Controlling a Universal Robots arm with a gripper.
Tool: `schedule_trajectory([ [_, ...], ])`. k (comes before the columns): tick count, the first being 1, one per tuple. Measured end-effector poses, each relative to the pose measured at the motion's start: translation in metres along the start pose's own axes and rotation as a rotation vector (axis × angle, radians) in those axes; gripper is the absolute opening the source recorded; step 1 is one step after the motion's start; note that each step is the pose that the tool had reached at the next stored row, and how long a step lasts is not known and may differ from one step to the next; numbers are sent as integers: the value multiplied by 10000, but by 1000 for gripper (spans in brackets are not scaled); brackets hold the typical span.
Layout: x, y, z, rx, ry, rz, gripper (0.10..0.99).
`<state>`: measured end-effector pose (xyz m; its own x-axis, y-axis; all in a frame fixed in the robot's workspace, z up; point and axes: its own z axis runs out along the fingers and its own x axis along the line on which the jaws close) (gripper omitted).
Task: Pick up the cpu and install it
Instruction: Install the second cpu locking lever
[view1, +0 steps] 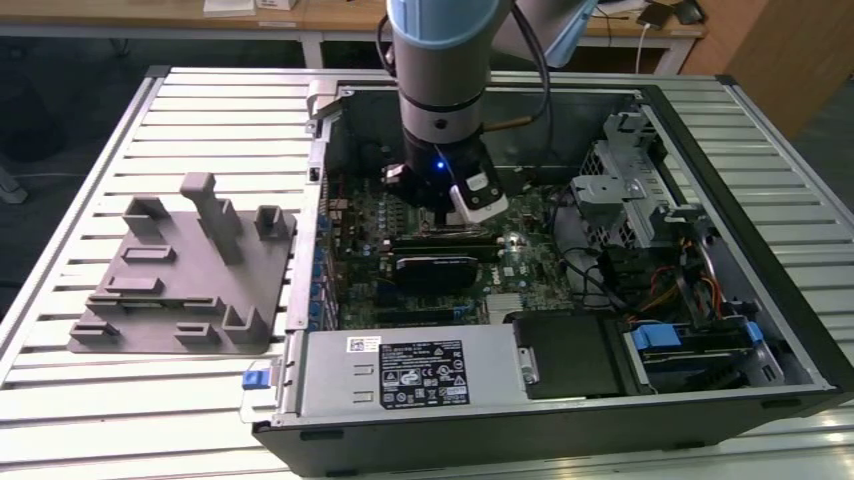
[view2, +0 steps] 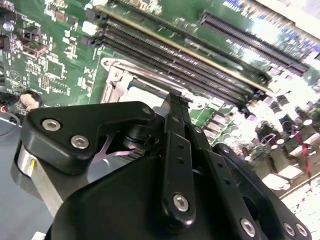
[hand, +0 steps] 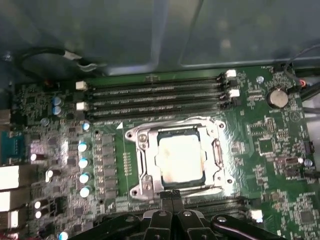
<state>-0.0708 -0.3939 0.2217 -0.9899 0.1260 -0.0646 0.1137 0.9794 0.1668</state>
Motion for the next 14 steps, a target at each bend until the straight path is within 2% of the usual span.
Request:
schedule_trajectory([
  [7, -84, 121, 42, 93, 34, 0, 106],
  [14, -161, 218, 102, 164, 170, 18, 106],
])
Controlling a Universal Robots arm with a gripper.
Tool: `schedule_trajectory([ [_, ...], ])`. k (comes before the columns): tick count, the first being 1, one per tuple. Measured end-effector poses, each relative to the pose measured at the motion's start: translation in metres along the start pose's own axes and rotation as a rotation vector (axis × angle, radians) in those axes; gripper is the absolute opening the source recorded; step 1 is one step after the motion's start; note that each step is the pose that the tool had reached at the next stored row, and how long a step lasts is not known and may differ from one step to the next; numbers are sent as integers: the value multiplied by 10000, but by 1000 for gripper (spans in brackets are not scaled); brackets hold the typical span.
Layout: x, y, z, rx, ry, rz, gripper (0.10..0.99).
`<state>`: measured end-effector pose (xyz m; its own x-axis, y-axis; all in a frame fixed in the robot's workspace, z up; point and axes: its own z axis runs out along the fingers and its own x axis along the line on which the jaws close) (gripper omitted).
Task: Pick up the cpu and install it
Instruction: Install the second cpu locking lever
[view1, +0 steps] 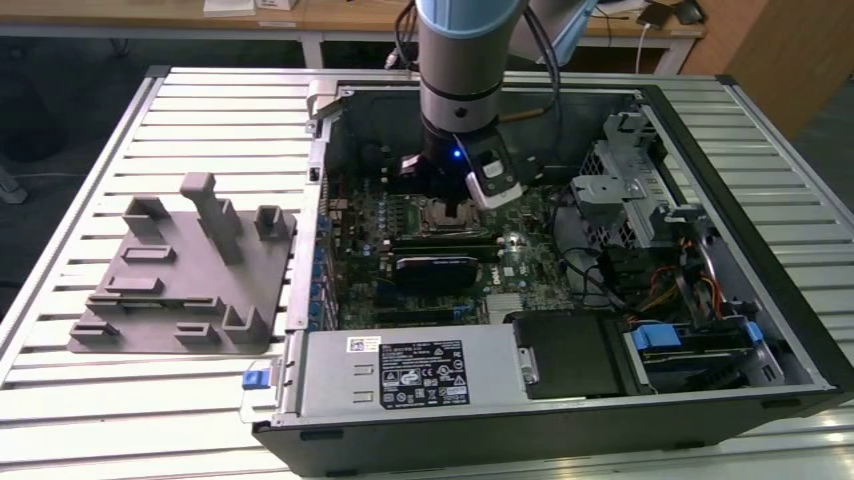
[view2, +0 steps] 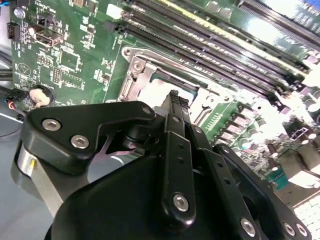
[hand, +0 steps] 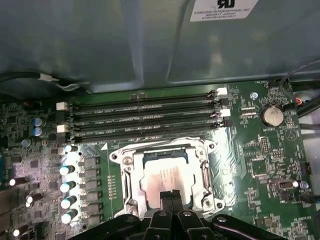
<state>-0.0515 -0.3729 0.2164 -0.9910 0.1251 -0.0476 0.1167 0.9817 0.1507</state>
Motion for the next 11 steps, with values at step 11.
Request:
schedule_trajectory([
  [11, -20, 26, 15, 19, 38, 5, 106],
])
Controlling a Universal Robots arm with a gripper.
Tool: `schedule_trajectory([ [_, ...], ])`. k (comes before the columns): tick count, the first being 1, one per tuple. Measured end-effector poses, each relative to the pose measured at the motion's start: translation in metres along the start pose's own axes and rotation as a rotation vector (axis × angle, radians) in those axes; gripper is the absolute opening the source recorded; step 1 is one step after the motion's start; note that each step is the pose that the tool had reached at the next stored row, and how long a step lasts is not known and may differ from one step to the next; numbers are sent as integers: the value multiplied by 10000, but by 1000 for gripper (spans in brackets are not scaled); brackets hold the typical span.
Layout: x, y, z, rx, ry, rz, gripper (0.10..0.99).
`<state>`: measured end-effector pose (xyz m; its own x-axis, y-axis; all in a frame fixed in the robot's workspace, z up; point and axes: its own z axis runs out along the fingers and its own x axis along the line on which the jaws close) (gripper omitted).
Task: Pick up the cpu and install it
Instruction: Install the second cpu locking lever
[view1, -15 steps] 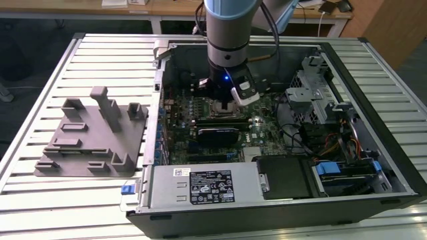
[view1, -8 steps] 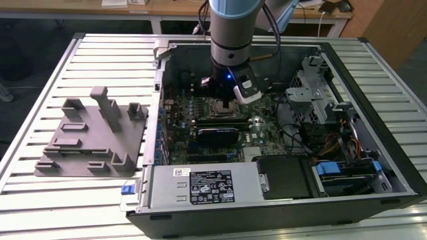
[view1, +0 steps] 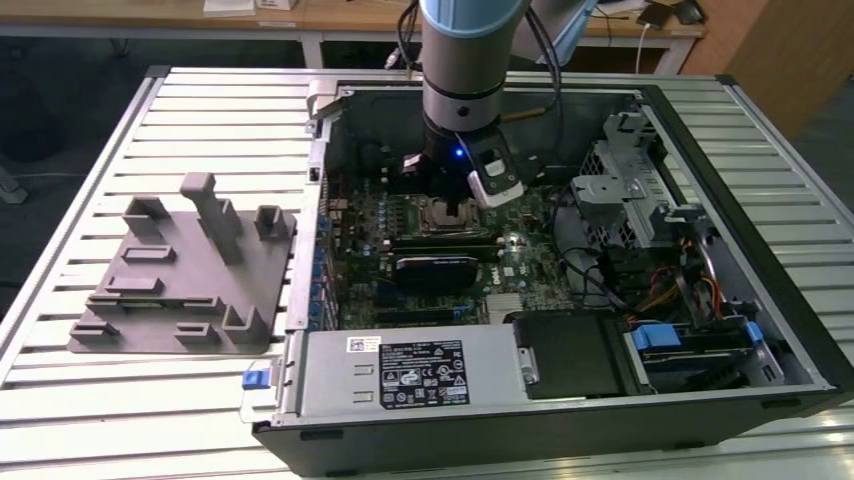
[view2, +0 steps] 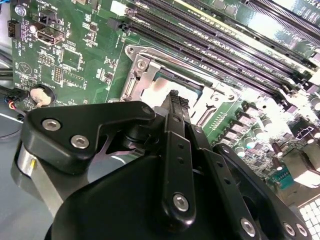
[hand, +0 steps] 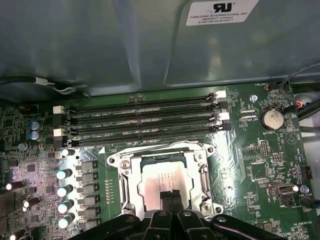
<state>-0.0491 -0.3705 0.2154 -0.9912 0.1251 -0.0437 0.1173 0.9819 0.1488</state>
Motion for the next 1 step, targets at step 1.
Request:
schedule_trajectory([
  [1, 0, 0, 0, 0, 0, 0, 106],
])
